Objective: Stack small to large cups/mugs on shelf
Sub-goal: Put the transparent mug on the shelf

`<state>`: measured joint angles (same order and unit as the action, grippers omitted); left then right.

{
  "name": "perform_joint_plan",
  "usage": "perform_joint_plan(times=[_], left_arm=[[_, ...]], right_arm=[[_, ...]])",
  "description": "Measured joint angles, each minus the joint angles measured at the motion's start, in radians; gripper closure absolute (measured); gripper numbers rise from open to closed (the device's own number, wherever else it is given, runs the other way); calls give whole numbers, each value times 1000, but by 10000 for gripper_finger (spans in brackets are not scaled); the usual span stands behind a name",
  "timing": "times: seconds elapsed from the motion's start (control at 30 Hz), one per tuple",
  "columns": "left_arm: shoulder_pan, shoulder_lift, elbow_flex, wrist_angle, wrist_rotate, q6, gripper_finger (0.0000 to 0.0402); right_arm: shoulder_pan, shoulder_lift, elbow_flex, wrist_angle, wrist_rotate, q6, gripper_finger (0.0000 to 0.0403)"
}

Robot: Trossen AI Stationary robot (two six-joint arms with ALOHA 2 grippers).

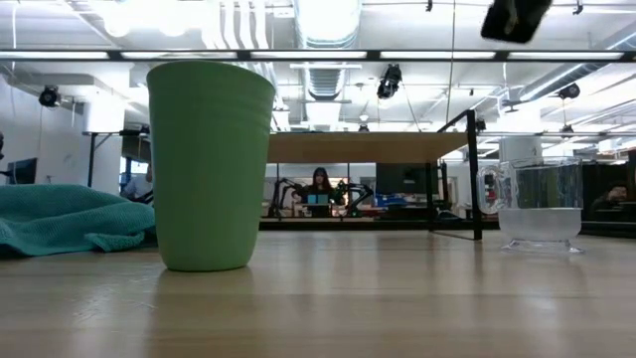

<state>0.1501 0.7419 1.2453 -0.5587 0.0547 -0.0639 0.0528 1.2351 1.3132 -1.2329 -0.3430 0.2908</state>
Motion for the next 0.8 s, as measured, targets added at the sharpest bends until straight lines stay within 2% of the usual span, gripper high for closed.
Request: perform_joint_plan(times=[0.13,0.23,0.43,0.8], left_arm=[[0,-15,-1,-1,0,0,299],[0,-23,-2,-3,0,0,299],[0,-25,-2,-5,0,1,299],[-1,-56,-2,-5,1,2,299]], right_arm=[[0,81,-1,-96,3,-11,262],[0,136,-1,-103,15,-11,260],[0,244,-5,-101,145,12,259],[2,411,-9,-94,168,-11,268]])
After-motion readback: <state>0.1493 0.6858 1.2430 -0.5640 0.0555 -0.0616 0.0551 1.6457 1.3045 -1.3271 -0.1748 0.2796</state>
